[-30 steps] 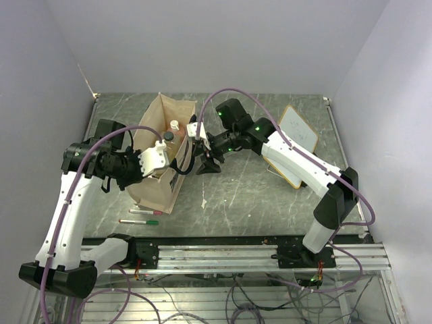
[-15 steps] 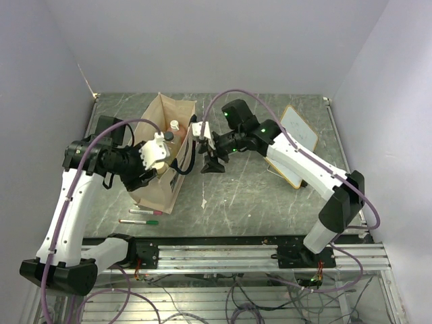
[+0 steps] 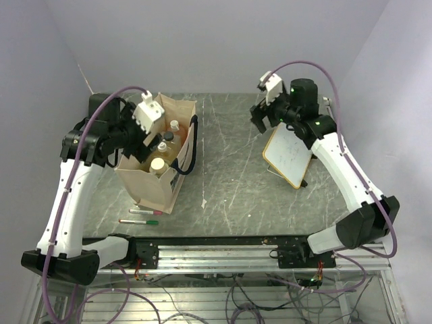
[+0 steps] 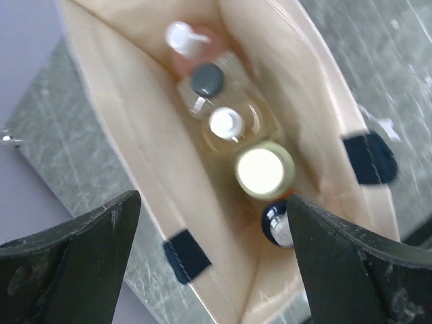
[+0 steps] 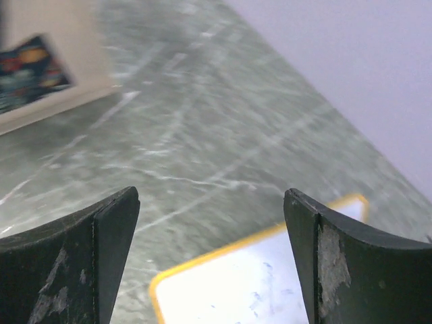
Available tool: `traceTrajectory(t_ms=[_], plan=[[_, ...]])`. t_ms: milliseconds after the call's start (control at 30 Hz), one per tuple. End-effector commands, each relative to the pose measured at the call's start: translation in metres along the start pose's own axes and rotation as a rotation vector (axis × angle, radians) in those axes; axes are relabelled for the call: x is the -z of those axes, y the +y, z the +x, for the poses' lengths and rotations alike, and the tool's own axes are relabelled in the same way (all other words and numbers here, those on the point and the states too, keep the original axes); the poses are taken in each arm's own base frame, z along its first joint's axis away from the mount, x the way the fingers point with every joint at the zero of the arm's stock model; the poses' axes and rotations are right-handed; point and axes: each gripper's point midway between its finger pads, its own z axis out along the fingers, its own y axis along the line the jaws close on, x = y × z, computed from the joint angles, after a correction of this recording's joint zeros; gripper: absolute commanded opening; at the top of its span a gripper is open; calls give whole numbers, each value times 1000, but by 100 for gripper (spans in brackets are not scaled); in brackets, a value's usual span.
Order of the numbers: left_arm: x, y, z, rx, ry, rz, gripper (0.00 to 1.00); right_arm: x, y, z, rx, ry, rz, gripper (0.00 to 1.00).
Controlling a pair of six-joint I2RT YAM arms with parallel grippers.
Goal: Place the personal care products into the canvas bag
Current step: Place the care product in the canvas bag, then reset both arms
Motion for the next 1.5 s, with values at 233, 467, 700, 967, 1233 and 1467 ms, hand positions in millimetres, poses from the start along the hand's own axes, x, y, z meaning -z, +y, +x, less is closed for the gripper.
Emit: traceTrajectory(t_ms=[233, 467, 700, 967, 1233, 1467], plan=[[24, 122, -42, 365, -298, -695, 100, 96, -119, 41, -209, 80, 838, 100], [37, 129, -29, 482, -411, -841, 100, 129, -117, 35, -253, 29, 894, 100], [67, 121, -32, 465, -449, -866, 100, 156, -107, 24, -199, -40, 853, 100], [76, 98, -17, 469, -489, -843, 100, 184, -83, 45, -176, -37, 858, 100], [91, 82, -7, 466, -525, -841, 100, 198, -63, 77, -179, 84, 839, 100], [93, 82, -14, 450, -547, -825, 100, 209, -63, 55, -220, 39, 836, 100]])
